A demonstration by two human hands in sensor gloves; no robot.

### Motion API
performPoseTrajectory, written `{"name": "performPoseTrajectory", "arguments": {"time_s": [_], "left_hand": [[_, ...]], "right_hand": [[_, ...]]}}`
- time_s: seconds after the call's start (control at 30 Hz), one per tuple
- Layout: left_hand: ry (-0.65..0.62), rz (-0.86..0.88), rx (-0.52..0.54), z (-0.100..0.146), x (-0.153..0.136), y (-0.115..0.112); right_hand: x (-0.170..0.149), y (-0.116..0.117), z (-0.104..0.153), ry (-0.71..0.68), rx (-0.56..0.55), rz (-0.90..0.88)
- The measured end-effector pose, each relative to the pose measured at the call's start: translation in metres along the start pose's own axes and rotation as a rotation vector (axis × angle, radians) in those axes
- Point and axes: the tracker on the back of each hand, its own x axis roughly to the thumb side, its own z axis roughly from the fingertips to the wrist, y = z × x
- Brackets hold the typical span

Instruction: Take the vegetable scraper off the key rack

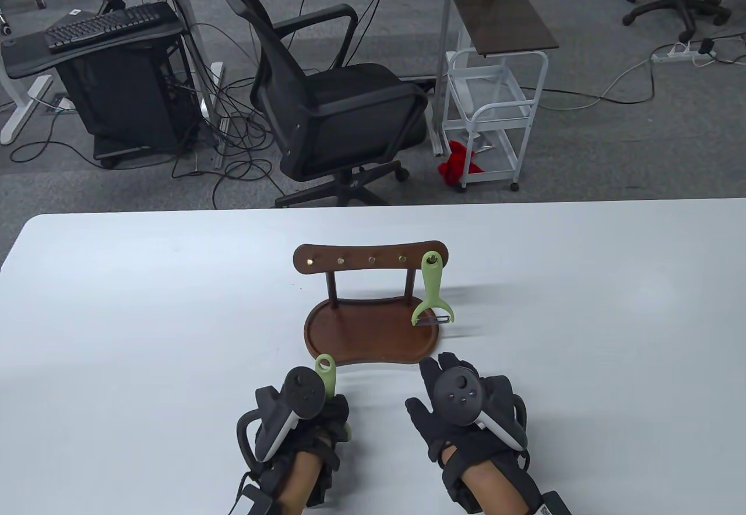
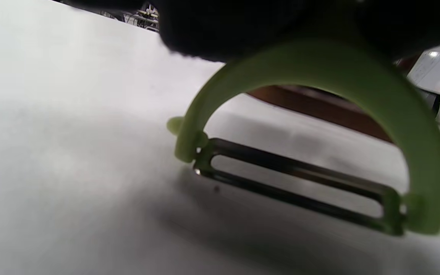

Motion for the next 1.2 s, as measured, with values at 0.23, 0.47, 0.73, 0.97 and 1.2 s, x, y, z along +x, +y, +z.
{"name": "performPoseTrajectory", "arguments": {"time_s": [0.23, 0.47, 0.73, 0.97, 1.2], "left_hand": [[0.054, -0.091, -0.07, -0.006, 0.004, -0.009], [0.084, -0.149, -0.125, -0.014, 0.004, -0.016], [0.09, -0.16, -0.123, -0.013, 0.004, -0.015], [0.088, -0.085, -0.172, -0.011, -0.003, -0.011], [0.005, -0.01, -0.039, 0.001, -0.009, 0.013]], "right_hand": [[0.0, 0.002, -0.001, 0.009, 0.007, 0.017], [-0.001, 0.001, 0.0, 0.019, 0.009, 0.018], [-0.002, 0.001, -0.001, 0.03, 0.017, 0.012], [-0.002, -0.001, -0.001, 0.028, 0.011, 0.005], [-0.003, -0.002, -0.002, 0.023, 0.011, -0.008]]}}
